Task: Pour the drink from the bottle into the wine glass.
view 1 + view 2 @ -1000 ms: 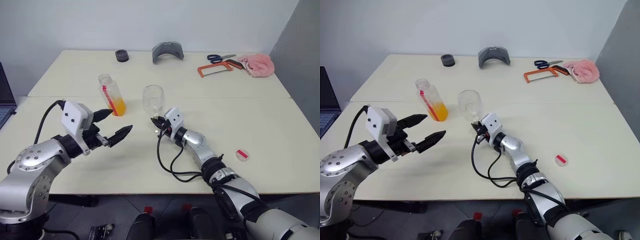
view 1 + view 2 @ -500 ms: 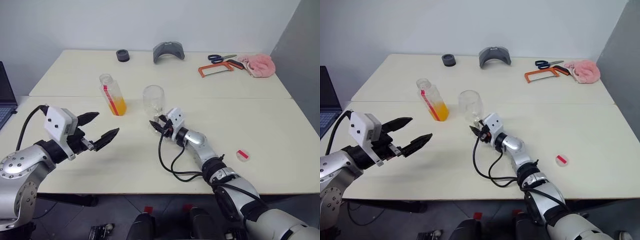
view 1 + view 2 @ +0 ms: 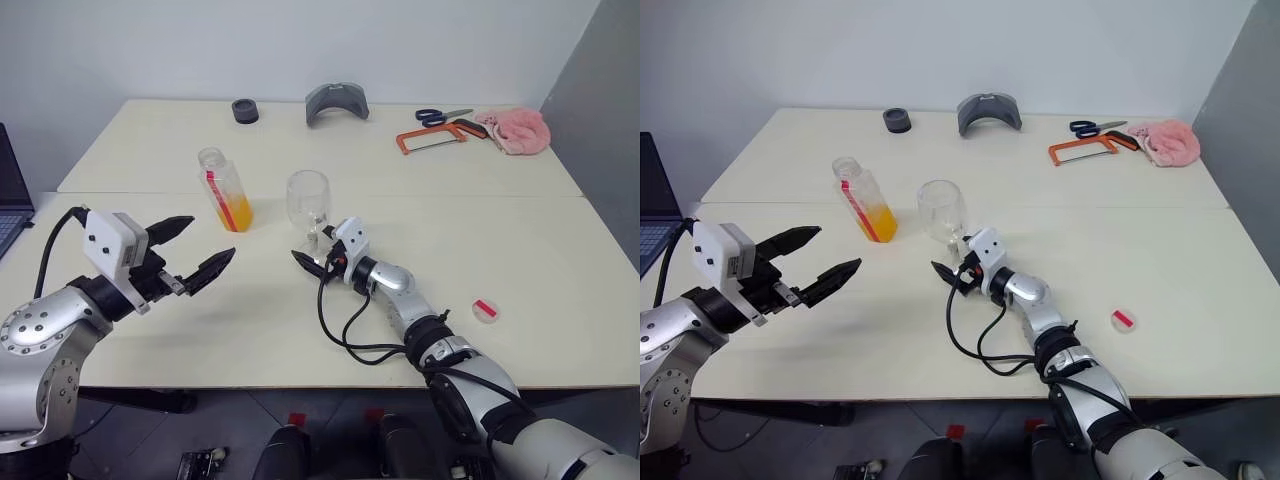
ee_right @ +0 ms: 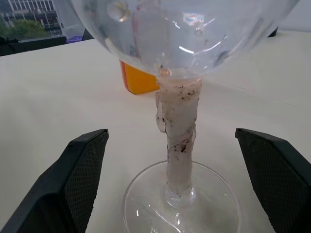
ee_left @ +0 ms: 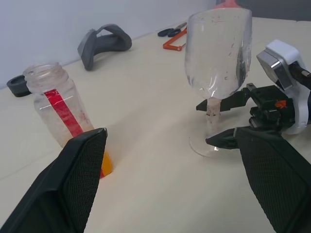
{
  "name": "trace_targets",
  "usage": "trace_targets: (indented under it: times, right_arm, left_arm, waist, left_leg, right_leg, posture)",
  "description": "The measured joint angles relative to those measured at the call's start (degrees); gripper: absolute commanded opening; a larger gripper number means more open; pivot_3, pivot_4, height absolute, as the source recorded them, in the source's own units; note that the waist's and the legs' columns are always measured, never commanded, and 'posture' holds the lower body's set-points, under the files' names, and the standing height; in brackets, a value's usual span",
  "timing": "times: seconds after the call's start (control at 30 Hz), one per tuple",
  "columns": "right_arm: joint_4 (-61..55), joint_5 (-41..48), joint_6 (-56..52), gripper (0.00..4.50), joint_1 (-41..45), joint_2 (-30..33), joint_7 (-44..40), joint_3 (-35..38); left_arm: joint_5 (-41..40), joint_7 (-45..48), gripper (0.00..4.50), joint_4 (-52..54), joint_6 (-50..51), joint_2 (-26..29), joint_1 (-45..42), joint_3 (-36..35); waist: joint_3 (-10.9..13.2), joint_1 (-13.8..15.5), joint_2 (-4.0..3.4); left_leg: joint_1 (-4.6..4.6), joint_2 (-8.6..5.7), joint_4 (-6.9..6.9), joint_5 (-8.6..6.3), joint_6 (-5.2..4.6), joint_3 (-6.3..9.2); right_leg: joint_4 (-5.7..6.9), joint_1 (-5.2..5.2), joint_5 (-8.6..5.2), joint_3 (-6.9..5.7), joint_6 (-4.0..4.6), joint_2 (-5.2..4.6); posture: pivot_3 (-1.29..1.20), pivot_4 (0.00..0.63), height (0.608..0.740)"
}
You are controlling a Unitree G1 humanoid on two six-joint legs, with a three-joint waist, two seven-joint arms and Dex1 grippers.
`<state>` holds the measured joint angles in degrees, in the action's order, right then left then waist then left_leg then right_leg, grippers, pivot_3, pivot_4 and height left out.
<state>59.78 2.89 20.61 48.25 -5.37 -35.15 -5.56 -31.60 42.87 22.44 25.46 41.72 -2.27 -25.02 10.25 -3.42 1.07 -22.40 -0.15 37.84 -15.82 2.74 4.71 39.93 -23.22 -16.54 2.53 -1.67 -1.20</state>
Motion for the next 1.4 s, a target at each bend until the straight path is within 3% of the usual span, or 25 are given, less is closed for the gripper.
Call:
trace_targets:
  times: [0.27, 0.5, 0.83, 1.07, 1.4]
  right_arm:
    - [-2.5, 0.1, -1.3, 4.46, -2.1, 1.2, -1.2, 0.0]
    - [-11.6, 0.0, -5.0, 4.46, -8.3, 4.7, -3.4, -0.6]
    - [-45.0, 1.0, -20.0, 4.46, -23.9, 16.7, -6.8, -3.3]
    - [-73.9, 11.4, -37.6, 4.46, -34.1, 26.1, -12.7, -4.0]
    - [-86.6, 14.6, -48.8, 4.46, -34.1, 26.8, -6.9, -4.7]
  left_arm:
    - [-0.9, -1.0, 4.50, -0.7, 0.0, -1.3, -3.2, 0.5]
    - [0.6, -1.1, 4.50, -2.1, -1.5, -2.1, -3.3, 2.7]
    - [4.5, -3.5, 4.50, -6.2, -4.5, -6.1, -1.2, 6.0]
    - [13.9, -13.6, 4.50, -18.4, -12.2, -11.8, -4.9, 7.4]
    - [16.6, -13.2, 4.50, -31.5, -16.0, -11.7, -16.2, 10.2]
  waist:
    - [0.0, 0.0, 0.00]
    - [0.0, 0.1, 0.01]
    - [0.0, 0.5, 0.00]
    - [0.0, 1.1, 0.09]
    - [0.0, 1.5, 0.13]
  left_leg:
    - [0.00, 0.01, 0.00, 0.00, 0.00, 0.00]
    - [-0.01, 0.02, 0.01, 0.00, 0.00, 0.00]
    - [-0.07, 0.04, 0.02, -0.01, -0.02, 0.03]
    - [-0.10, -0.03, 0.06, -0.01, -0.02, 0.09]
    - [-0.11, -0.14, 0.07, -0.01, -0.01, 0.12]
  right_leg:
    - [0.00, 0.00, 0.00, 0.00, 0.00, -0.01]
    - [0.00, 0.00, 0.00, 0.01, 0.00, -0.01]
    - [-0.04, 0.00, -0.01, -0.02, -0.02, -0.07]
    - [-0.08, 0.03, -0.01, -0.10, -0.03, -0.03]
    - [-0.08, 0.03, -0.01, -0.14, -0.04, -0.03]
  posture:
    - [0.00, 0.150, 0.740]
    - [0.00, 0.150, 0.740]
    - [0.00, 0.150, 0.740]
    - [0.00, 0.150, 0.740]
    - [0.00, 0.150, 0.740]
